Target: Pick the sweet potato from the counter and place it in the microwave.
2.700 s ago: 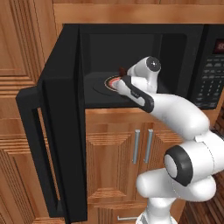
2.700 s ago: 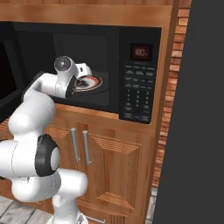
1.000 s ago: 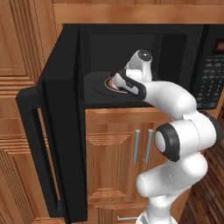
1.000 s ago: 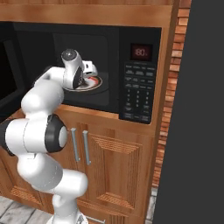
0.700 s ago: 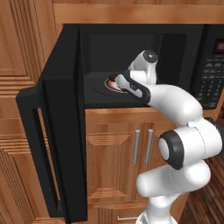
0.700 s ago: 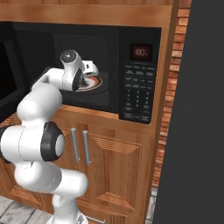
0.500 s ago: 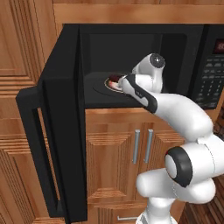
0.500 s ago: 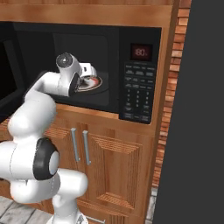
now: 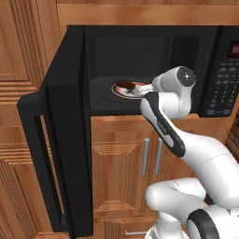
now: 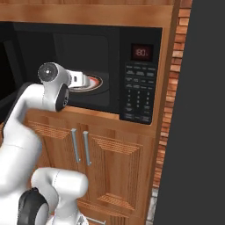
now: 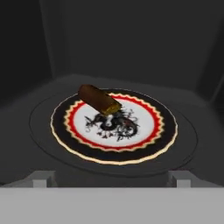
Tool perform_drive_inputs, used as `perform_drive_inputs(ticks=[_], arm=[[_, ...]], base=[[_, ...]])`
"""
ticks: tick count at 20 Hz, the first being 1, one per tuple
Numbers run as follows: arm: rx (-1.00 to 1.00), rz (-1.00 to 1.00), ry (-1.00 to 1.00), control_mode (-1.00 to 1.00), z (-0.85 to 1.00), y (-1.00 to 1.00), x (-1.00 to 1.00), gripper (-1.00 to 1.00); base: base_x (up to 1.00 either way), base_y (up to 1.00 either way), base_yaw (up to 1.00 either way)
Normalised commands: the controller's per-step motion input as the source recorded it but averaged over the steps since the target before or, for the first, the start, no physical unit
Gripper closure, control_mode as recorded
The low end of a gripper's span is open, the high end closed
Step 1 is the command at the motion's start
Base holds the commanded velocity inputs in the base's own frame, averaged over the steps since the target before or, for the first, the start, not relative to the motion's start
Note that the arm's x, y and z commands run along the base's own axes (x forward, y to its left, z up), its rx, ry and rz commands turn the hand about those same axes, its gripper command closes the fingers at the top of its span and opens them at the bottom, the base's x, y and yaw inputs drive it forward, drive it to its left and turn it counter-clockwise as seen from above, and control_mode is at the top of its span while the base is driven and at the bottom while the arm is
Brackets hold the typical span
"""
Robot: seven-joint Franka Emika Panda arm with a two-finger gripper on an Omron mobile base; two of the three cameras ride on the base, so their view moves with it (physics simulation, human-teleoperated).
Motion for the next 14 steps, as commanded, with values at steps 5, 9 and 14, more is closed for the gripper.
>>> perform_drive_inputs(ticks=[5,9,14], arm=[[0.08,-0.15,0.07,-1.00,0.51,0.00,-1.00,-1.00],[0.04,-0.17,0.05,-1.00,0.20,0.00,-1.00,-1.00],[0.07,-0.15,0.00,-1.00,-0.04,0.00,-1.00,-1.00]], base=[[0.00,0.00,0.00],[0.00,0.00,0.00],[0.00,0.00,0.00]])
